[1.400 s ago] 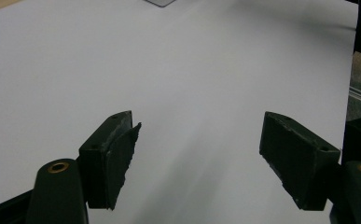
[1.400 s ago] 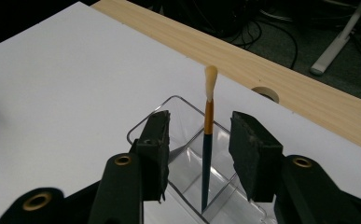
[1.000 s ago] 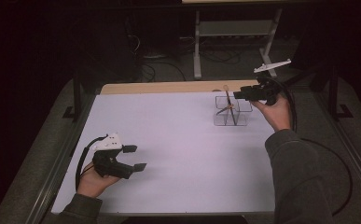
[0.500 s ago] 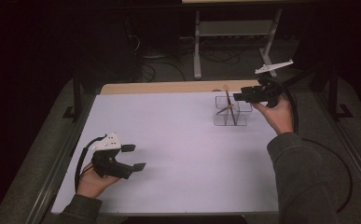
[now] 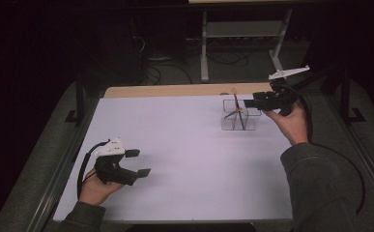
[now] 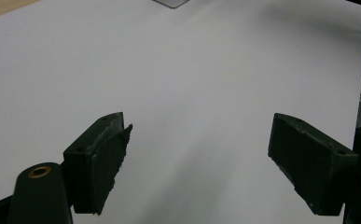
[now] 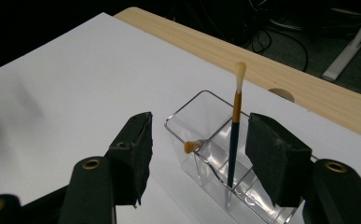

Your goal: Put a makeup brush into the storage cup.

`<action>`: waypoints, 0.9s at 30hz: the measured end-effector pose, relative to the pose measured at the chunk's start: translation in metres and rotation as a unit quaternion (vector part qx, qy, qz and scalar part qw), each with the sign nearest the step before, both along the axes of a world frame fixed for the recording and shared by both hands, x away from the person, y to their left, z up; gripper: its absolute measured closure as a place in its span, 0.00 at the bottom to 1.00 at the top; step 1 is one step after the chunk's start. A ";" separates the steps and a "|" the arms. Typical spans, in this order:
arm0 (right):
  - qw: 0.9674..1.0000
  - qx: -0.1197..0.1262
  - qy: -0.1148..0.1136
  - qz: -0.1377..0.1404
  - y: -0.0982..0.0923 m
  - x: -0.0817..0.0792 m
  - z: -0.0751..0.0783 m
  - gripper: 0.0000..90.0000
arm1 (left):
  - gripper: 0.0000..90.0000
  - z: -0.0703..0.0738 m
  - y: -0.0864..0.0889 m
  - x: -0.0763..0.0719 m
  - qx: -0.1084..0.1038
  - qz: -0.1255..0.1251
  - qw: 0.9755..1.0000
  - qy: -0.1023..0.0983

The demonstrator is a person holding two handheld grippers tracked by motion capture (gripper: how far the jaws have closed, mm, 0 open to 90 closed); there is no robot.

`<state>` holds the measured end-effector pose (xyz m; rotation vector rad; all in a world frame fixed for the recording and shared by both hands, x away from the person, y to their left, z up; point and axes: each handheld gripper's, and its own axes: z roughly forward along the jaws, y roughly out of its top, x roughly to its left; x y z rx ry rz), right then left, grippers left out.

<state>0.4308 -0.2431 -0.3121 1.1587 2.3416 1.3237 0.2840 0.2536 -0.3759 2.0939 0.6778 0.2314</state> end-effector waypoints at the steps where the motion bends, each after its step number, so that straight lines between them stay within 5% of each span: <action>1: 1.000 0.000 -0.001 0.001 0.000 -0.001 -0.001 0.44 | 0.21 0.000 0.000 0.000 0.001 0.000 1.000 -0.001; 27: 1.000 0.007 -0.011 0.016 -0.005 -0.030 -0.004 0.41 | 0.20 0.000 0.004 0.001 -0.002 0.009 1.000 -0.001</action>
